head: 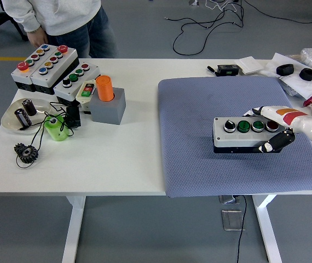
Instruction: Pick up the button,place it on the desk,press the button,press the button
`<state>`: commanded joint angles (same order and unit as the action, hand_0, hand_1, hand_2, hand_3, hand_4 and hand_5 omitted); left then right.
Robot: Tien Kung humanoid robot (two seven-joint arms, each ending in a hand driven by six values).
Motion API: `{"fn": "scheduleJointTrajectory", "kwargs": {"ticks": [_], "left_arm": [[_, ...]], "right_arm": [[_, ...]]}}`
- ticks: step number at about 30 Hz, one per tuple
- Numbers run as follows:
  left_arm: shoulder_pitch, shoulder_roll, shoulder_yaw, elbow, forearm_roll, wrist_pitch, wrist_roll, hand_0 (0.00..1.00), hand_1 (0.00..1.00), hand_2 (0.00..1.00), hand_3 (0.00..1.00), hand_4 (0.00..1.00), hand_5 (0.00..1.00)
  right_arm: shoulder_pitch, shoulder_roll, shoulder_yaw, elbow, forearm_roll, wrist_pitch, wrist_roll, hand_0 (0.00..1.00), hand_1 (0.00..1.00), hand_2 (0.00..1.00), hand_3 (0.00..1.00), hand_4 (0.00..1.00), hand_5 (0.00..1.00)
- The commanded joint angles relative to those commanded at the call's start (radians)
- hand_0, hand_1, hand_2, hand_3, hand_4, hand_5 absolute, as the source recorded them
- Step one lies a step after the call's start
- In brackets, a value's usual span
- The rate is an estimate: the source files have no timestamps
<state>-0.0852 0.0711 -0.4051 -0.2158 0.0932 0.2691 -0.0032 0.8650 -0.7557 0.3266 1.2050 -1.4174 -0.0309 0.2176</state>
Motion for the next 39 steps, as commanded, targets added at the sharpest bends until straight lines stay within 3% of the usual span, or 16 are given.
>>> {"fn": "scheduleJointTrajectory", "kwargs": {"ticks": [12,13,24,25,30,31,36,37,39], "left_arm": [[0.001,-0.001,0.004,-0.001,0.003,0.005,0.007,0.675,0.706,0.709,0.639,0.454,0.998],[0.001,-0.001,0.005,-0.001,0.003,0.005,0.008,0.674,0.703,0.705,0.637,0.454,0.998],[0.004,-0.003,0.007,-0.001,-0.002,0.006,0.008,0.673,0.703,0.705,0.635,0.456,0.998],[0.004,-0.003,0.007,-0.001,-0.002,0.006,0.008,0.674,0.701,0.704,0.635,0.454,0.998],[0.004,-0.003,0.007,-0.001,0.000,0.005,0.009,0.674,0.701,0.704,0.635,0.454,0.998],[0.004,-0.002,0.007,-0.001,0.000,0.005,0.009,0.673,0.700,0.703,0.635,0.452,0.998],[0.006,-0.002,0.009,-0.002,-0.001,0.005,0.010,0.673,0.700,0.703,0.635,0.452,0.998],[0.007,-0.002,0.010,-0.002,-0.002,0.005,0.010,0.673,0.701,0.701,0.633,0.448,0.998],[0.008,-0.002,0.013,-0.002,-0.003,0.004,0.012,0.673,0.701,0.701,0.633,0.448,0.998]], "right_arm": [[-0.024,0.032,0.021,-0.026,0.004,-0.011,0.011,0.002,0.002,0.080,0.226,0.390,0.002],[-0.024,0.033,0.020,-0.024,0.002,-0.010,0.010,0.002,0.002,0.115,0.248,0.386,0.002],[-0.025,0.056,0.004,-0.022,-0.024,0.021,-0.011,0.002,0.002,0.134,0.257,0.389,0.002],[-0.025,0.056,0.004,-0.023,-0.026,0.022,-0.013,0.054,0.049,0.210,0.319,0.473,0.007],[-0.023,0.055,0.001,-0.027,-0.062,0.065,-0.044,0.054,0.049,0.210,0.319,0.473,0.007],[-0.023,0.055,0.000,-0.027,-0.071,0.073,-0.051,0.245,0.159,0.335,0.445,0.592,0.114],[-0.022,0.053,-0.005,-0.027,-0.102,0.087,-0.071,0.245,0.159,0.335,0.445,0.592,0.114],[-0.023,0.053,-0.005,-0.027,-0.106,0.087,-0.070,0.334,0.241,0.382,0.564,0.654,0.157],[-0.026,0.054,-0.004,-0.028,-0.116,0.085,-0.068,0.334,0.241,0.382,0.564,0.654,0.157]]}}
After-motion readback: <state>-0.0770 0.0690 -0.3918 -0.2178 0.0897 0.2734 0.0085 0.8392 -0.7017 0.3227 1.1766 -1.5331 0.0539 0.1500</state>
